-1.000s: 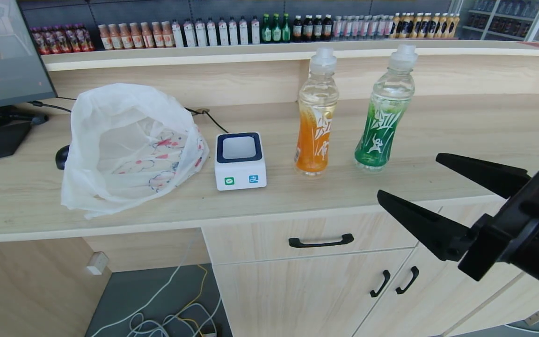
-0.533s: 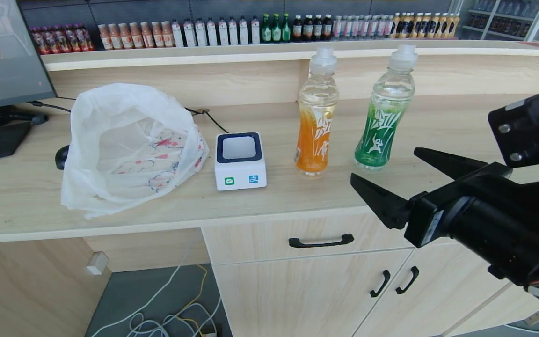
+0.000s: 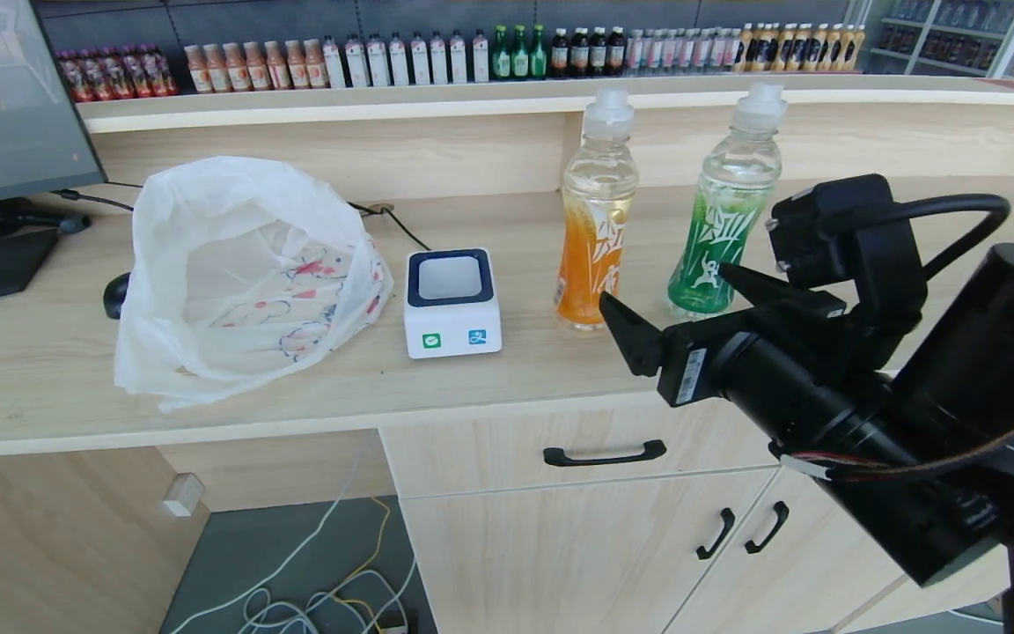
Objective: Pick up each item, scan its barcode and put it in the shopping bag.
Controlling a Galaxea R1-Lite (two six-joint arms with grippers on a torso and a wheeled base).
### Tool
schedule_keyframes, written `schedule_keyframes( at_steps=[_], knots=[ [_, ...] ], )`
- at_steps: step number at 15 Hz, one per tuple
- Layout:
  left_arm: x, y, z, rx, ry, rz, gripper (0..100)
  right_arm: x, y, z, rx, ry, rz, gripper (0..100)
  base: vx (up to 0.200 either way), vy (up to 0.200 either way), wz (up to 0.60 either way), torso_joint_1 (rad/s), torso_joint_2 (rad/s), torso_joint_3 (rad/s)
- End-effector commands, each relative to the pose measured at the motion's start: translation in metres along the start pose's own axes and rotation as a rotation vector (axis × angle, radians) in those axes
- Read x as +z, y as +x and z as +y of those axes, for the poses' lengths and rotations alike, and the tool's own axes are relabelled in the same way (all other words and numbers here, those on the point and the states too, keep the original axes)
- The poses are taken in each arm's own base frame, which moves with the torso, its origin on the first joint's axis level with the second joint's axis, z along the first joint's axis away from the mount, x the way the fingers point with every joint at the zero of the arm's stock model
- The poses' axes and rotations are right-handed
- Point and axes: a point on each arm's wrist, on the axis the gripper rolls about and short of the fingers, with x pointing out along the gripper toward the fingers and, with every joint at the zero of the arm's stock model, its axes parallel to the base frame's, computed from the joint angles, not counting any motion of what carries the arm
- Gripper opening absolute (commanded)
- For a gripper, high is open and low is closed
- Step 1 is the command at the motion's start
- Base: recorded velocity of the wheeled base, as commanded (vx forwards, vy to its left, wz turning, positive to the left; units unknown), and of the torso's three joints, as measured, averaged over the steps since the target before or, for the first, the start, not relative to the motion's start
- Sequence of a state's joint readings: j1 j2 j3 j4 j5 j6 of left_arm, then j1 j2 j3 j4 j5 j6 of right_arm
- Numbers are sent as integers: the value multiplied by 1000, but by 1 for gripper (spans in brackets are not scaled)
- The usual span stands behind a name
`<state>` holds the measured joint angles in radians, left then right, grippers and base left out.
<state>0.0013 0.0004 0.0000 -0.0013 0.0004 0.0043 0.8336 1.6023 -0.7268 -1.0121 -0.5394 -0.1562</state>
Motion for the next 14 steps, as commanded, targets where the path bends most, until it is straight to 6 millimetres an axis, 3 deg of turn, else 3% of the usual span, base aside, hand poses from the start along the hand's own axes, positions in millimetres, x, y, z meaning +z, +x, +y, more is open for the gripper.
schedule_keyframes(
  at_steps=[1, 5, 14],
  knots=[
    [0, 0, 0, 1, 0, -1, 100, -4, 18, 1, -17, -6, 5, 100, 0, 0, 0, 0, 0, 0],
    [0, 0, 0, 0, 0, -1, 100, -1, 44, -15, -22, -6, -30, 100, 0, 0, 0, 0, 0, 0],
    [0, 0, 0, 0, 0, -1, 100, -3, 74, -8, 25, -3, -59, 100, 0, 0, 0, 0, 0, 0]
  ],
)
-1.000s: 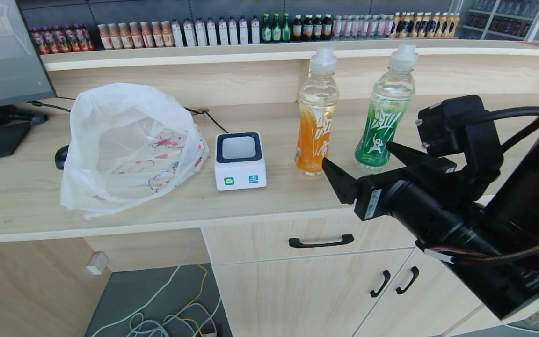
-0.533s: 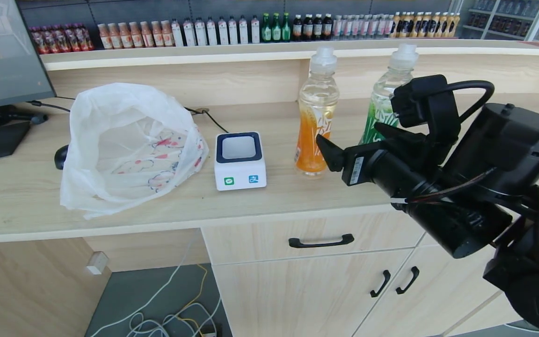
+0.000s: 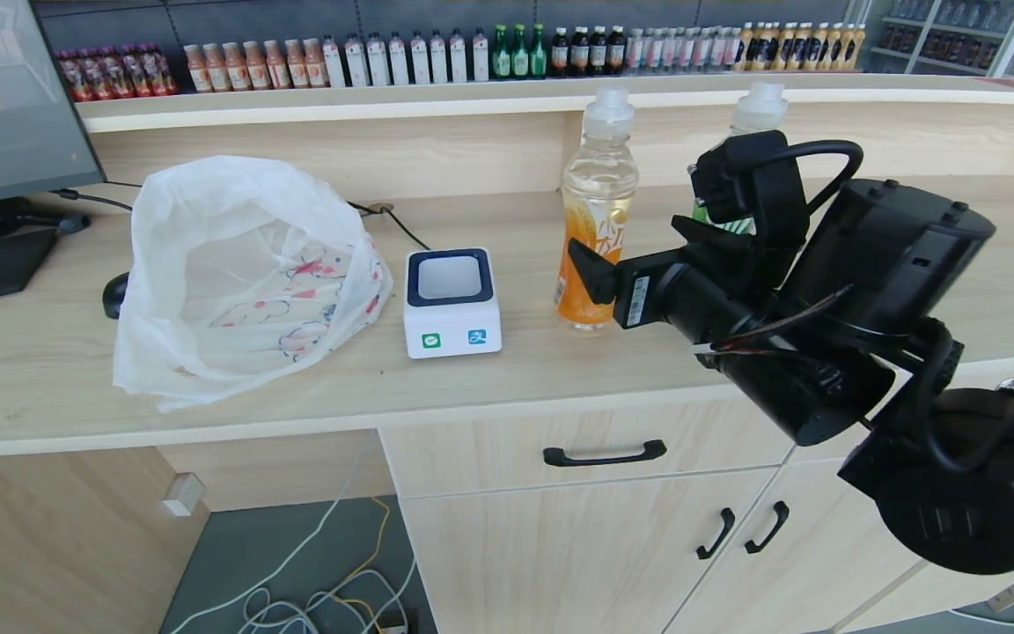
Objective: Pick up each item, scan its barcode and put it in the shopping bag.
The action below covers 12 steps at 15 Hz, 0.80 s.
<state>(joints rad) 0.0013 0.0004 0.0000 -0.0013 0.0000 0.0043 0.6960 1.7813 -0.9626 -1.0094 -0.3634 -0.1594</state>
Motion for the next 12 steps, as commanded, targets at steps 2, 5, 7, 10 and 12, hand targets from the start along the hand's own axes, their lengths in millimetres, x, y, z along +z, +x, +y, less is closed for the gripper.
schedule_keyframes(
  at_steps=[2, 5, 7, 10, 12],
  knots=[
    [0, 0, 0, 0, 0, -1, 100, -7, 7, -1, 6, -8, 12, 100, 0, 0, 0, 0, 0, 0],
    [0, 0, 0, 0, 0, -1, 100, -7, 15, 1, 18, -5, -1, 100, 0, 0, 0, 0, 0, 0],
    [0, 0, 0, 0, 0, -1, 100, -5, 21, 1, 23, -3, -9, 100, 0, 0, 0, 0, 0, 0],
    [0, 0, 0, 0, 0, -1, 100, -4, 30, -2, 23, -10, 2, 100, 0, 0, 0, 0, 0, 0],
    [0, 0, 0, 0, 0, -1, 100, -6, 34, -6, 27, -14, 6, 100, 0, 0, 0, 0, 0, 0]
  ],
)
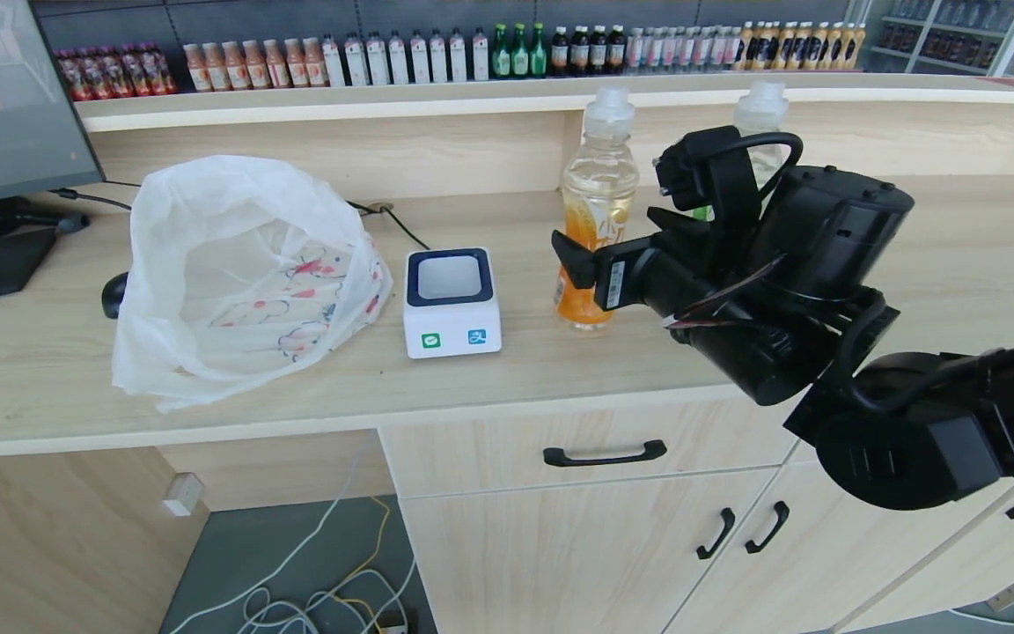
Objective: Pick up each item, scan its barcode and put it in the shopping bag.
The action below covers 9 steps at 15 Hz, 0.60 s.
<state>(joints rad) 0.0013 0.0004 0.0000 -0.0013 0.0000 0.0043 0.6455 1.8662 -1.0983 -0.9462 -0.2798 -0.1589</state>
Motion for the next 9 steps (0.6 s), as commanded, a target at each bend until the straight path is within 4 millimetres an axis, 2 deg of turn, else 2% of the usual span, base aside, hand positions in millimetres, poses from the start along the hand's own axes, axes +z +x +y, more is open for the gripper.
schedule_keyframes(
  at_steps=[1, 4, 9],
  knots=[
    [0, 0, 0, 0, 0, -1, 100, -4, 7, -6, -10, -6, 5, 100, 0, 0, 0, 0, 0, 0],
    [0, 0, 0, 0, 0, -1, 100, -8, 15, -11, 4, -17, 2, 100, 0, 0, 0, 0, 0, 0],
    [0, 0, 0, 0, 0, -1, 100, -11, 34, -8, 4, -21, -12, 100, 0, 0, 0, 0, 0, 0]
  ],
)
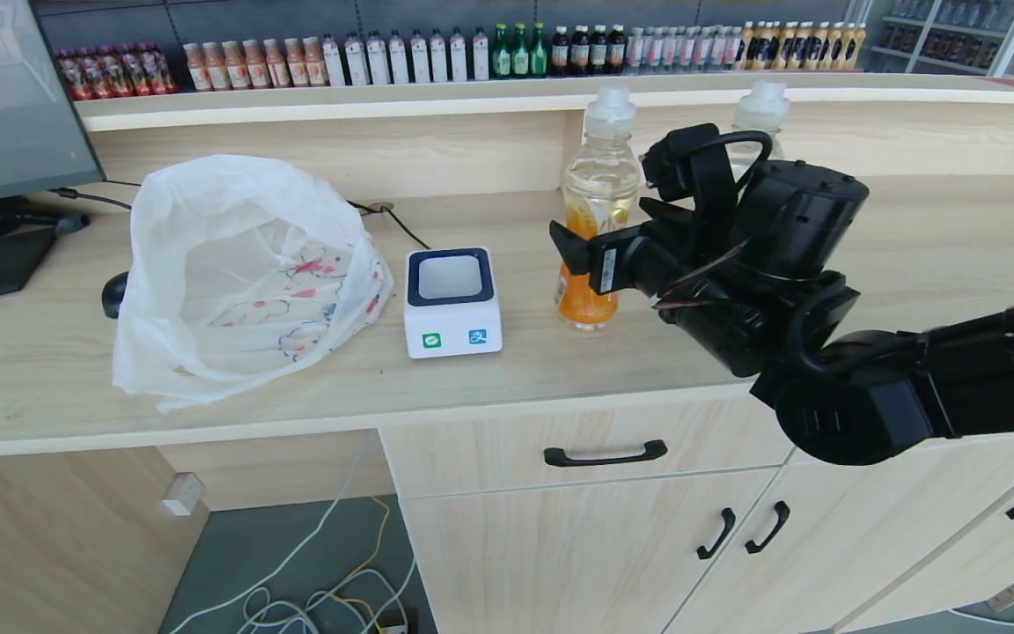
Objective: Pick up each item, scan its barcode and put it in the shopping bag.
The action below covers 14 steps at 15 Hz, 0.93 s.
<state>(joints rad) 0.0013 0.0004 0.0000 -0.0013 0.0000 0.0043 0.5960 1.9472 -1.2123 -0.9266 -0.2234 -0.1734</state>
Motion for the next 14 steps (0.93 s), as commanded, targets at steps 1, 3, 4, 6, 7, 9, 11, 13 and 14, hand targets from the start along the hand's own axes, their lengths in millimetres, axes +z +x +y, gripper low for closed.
schedule_keyframes(
  at_steps=[1, 3, 4, 6, 7, 9, 11, 13, 14],
  knots=[
    [0, 0, 0, 2, 0, -1, 100, -3, 7, 2, 2, -3, 12, 100, 0, 0, 0, 0, 0, 0],
    [0, 0, 0, 0, 0, -1, 100, -2, 11, 1, 5, -7, 28, 100, 0, 0, 0, 0, 0, 0],
    [0, 0, 0, 0, 0, -1, 100, -3, 16, 1, 3, -7, 23, 100, 0, 0, 0, 0, 0, 0],
    [0, 0, 0, 0, 0, -1, 100, -3, 22, 1, 1, -5, 13, 100, 0, 0, 0, 0, 0, 0],
    [0, 0, 0, 0, 0, -1, 100, -3, 24, -1, -6, -5, 9, 100, 0, 0, 0, 0, 0, 0],
    [0, 0, 0, 2, 0, -1, 100, -6, 26, -4, 1, -7, 11, 100, 0, 0, 0, 0, 0, 0],
    [0, 0, 0, 0, 0, -1, 100, -6, 27, -5, -2, -8, 10, 100, 0, 0, 0, 0, 0, 0],
    [0, 0, 0, 0, 0, -1, 100, -7, 28, -5, -2, -8, 10, 100, 0, 0, 0, 0, 0, 0],
    [0, 0, 0, 0, 0, -1, 100, -7, 28, -5, -2, -8, 10, 100, 0, 0, 0, 0, 0, 0]
  ],
)
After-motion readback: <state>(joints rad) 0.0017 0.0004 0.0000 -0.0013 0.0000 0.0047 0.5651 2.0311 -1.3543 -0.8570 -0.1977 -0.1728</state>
